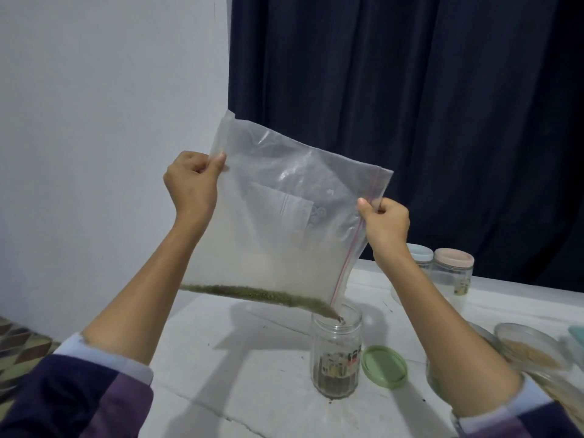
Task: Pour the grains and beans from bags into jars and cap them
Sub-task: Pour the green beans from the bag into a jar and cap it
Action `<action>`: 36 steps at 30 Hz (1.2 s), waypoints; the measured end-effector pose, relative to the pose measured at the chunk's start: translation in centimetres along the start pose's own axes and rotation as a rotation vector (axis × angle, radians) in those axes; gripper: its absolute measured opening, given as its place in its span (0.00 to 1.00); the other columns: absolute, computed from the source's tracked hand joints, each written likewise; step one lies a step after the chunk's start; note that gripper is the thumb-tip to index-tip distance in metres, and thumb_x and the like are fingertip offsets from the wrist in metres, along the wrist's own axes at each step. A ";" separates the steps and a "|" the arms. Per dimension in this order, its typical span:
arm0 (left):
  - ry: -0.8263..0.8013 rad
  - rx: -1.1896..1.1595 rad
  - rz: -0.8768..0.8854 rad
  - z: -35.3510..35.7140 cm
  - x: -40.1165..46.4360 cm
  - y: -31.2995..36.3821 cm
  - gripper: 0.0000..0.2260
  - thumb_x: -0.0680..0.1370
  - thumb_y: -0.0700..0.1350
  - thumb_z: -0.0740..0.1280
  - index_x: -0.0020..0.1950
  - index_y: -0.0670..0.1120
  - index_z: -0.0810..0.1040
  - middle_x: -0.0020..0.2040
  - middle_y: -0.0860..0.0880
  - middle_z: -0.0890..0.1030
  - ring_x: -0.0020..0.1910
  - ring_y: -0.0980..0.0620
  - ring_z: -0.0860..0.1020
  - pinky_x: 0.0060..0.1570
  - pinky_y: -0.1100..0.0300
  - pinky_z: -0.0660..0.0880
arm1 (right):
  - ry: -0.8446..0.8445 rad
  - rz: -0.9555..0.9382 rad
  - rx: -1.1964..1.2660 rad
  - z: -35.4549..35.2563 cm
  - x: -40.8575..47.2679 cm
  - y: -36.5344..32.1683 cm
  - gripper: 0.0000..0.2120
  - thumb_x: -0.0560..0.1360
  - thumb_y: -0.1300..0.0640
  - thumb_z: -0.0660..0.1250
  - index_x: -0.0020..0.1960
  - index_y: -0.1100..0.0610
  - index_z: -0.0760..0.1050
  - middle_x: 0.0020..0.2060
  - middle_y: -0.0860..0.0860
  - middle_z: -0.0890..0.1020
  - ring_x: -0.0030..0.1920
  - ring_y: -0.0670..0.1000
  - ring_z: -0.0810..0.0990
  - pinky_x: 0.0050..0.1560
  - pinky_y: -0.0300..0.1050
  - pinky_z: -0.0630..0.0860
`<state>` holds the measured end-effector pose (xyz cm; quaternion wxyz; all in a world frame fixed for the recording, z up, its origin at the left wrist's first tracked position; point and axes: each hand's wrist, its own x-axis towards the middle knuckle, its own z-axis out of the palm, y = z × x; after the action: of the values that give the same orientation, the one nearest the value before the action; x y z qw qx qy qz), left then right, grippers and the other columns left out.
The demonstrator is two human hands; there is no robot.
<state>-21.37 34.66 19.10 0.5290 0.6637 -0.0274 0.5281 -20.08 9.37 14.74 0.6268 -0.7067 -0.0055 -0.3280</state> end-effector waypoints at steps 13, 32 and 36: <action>0.011 0.018 0.004 -0.6 0.3 -0.2 0.07 0.75 0.47 0.70 0.40 0.45 0.83 0.38 0.56 0.75 0.38 0.64 0.74 0.44 0.71 0.70 | -0.005 0.051 0.054 0.7 0.5 -0.2 0.16 0.76 0.56 0.69 0.44 0.72 0.75 0.35 0.57 0.77 0.37 0.53 0.75 0.46 0.52 0.79; -0.016 -0.012 0.019 0.2 0.7 0.2 0.09 0.75 0.47 0.70 0.41 0.41 0.83 0.39 0.56 0.76 0.38 0.62 0.75 0.42 0.74 0.69 | 0.007 0.059 0.074 0.0 0.7 0.4 0.13 0.76 0.57 0.69 0.42 0.67 0.78 0.36 0.57 0.80 0.38 0.53 0.78 0.45 0.47 0.78; -0.016 -0.018 0.021 0.2 0.7 0.2 0.09 0.75 0.47 0.70 0.40 0.41 0.83 0.39 0.56 0.76 0.38 0.61 0.75 0.45 0.68 0.71 | 0.034 0.050 0.085 0.1 0.7 0.5 0.12 0.76 0.57 0.69 0.41 0.66 0.78 0.35 0.55 0.80 0.38 0.52 0.78 0.43 0.44 0.77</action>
<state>-21.02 34.79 19.73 0.5290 0.6627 -0.0432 0.5282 -19.30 9.06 14.67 0.6643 -0.6738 0.0088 -0.3236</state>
